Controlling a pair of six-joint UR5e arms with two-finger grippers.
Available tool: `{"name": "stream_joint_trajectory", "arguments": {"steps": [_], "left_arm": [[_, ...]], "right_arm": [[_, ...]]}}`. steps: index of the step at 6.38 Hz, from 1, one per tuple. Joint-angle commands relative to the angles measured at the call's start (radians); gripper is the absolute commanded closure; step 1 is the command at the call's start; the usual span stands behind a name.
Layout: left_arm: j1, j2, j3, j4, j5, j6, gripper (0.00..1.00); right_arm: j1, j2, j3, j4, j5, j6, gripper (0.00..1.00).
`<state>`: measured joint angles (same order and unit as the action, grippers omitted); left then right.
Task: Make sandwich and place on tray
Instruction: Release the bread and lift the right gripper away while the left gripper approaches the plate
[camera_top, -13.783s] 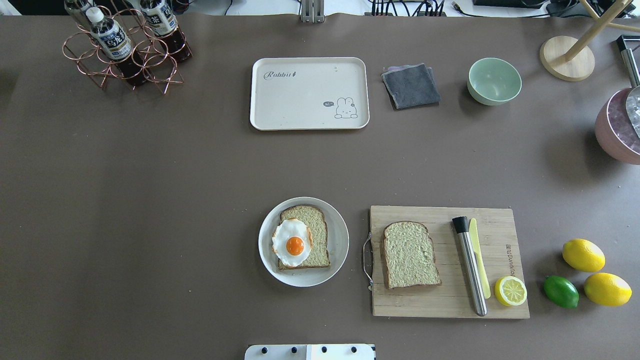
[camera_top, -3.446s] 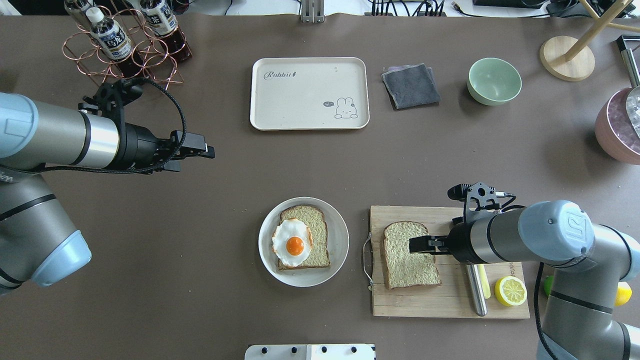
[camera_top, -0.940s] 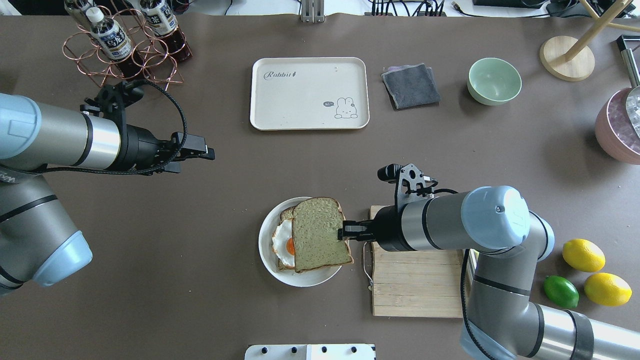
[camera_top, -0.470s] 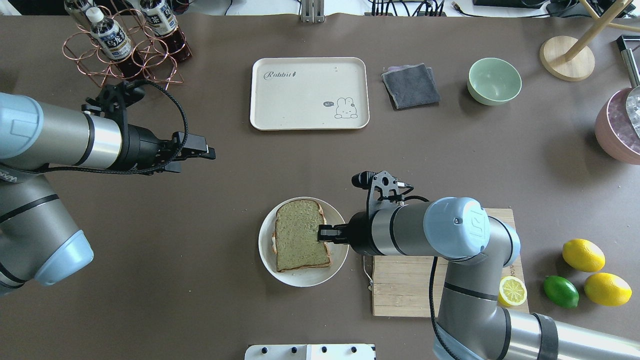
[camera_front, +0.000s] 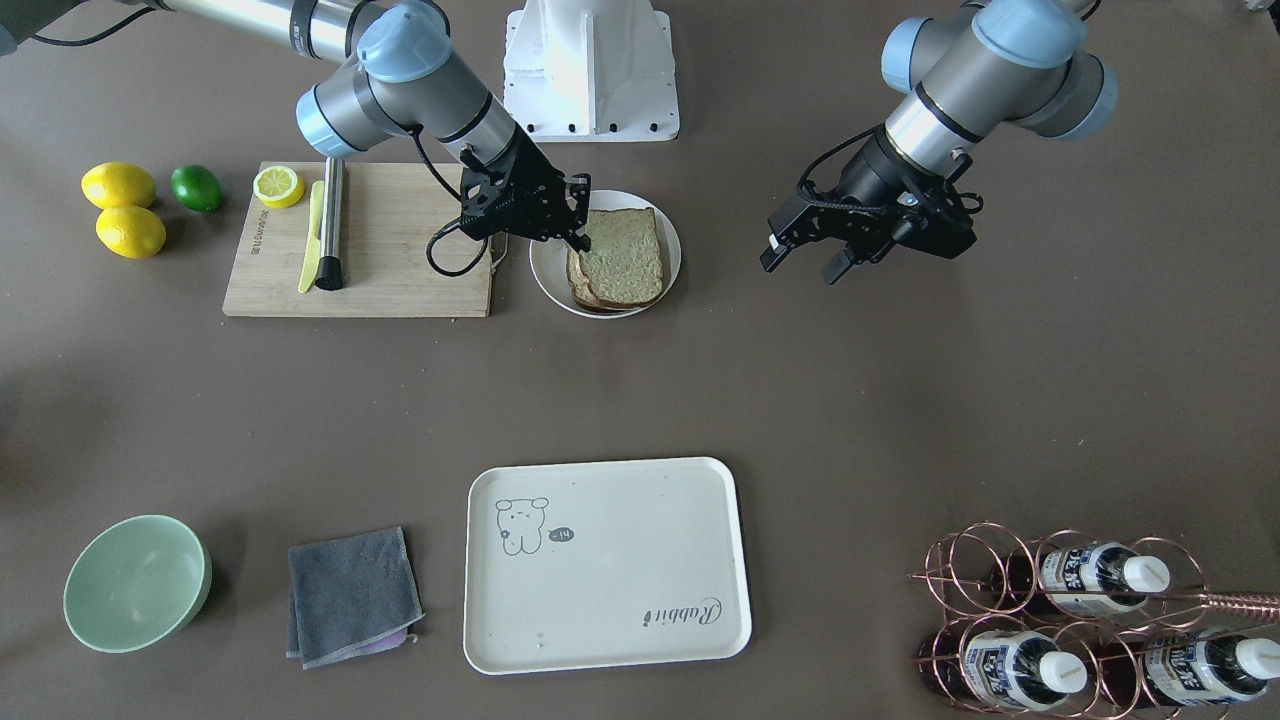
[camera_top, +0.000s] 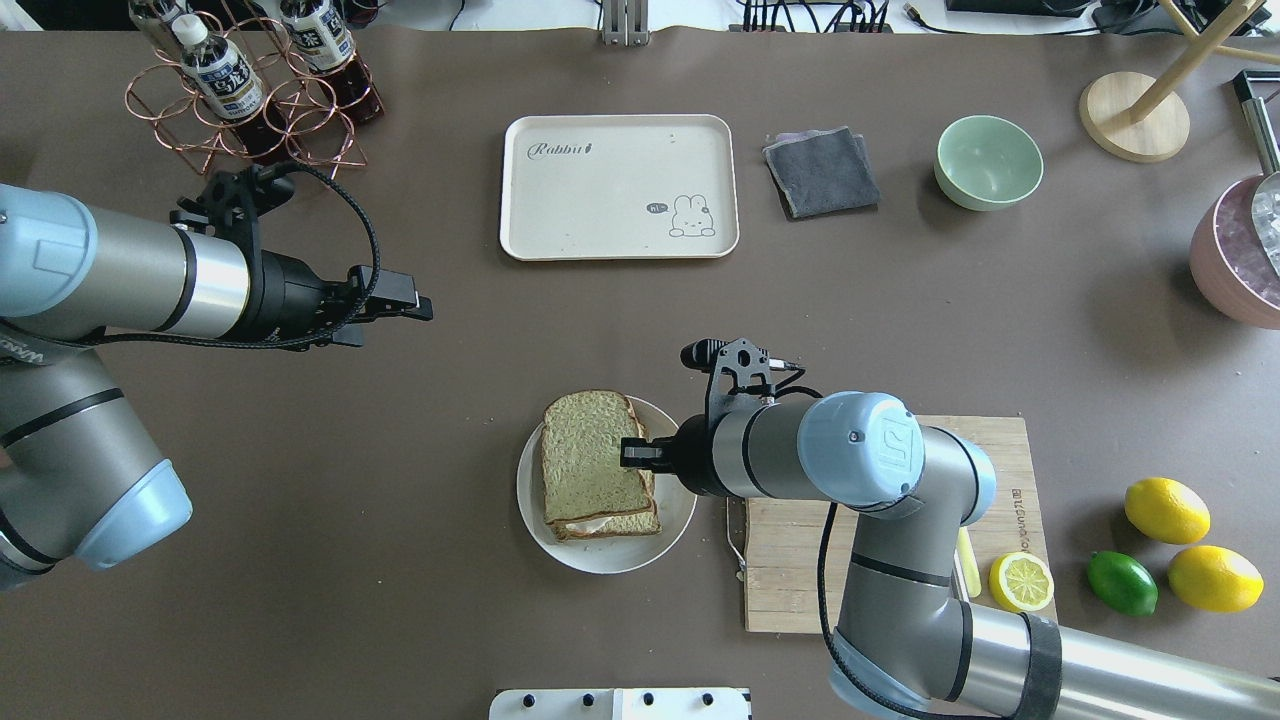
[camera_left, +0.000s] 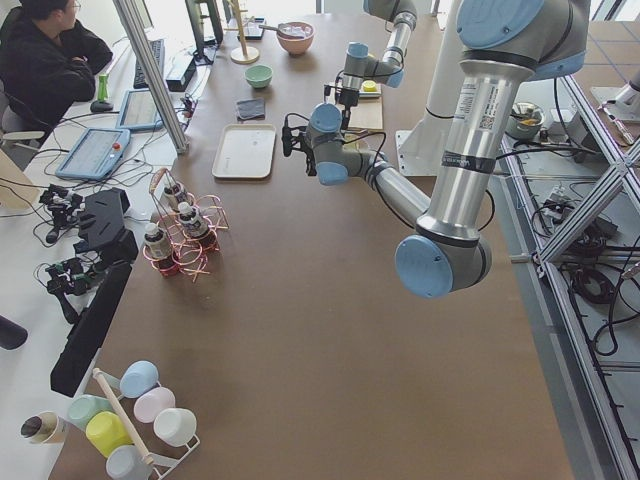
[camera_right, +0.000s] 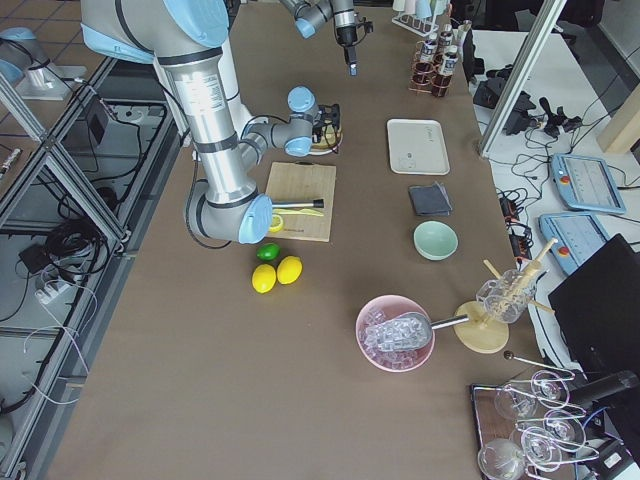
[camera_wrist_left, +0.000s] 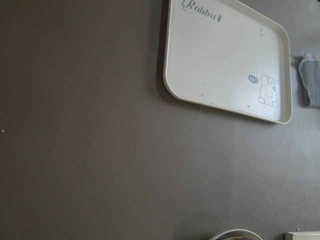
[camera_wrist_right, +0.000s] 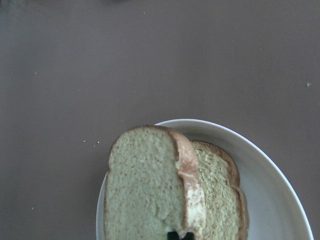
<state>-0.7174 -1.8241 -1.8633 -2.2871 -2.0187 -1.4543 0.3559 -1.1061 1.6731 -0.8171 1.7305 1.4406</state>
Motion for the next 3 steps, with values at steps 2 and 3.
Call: {"name": "stream_joint_trajectory", "arguments": {"steps": [2, 3], "left_arm": [[0.001, -0.03, 0.018, 0.002, -0.002, 0.0, 0.02], [0.001, -0.047, 0.032, 0.002, -0.002, 0.0, 0.02]], "right_arm": [[0.049, -0.006, 0.013, 0.001, 0.02, 0.006, 0.0], [0.086, -0.014, 0.049, -0.01, 0.076, 0.008, 0.0]]}}
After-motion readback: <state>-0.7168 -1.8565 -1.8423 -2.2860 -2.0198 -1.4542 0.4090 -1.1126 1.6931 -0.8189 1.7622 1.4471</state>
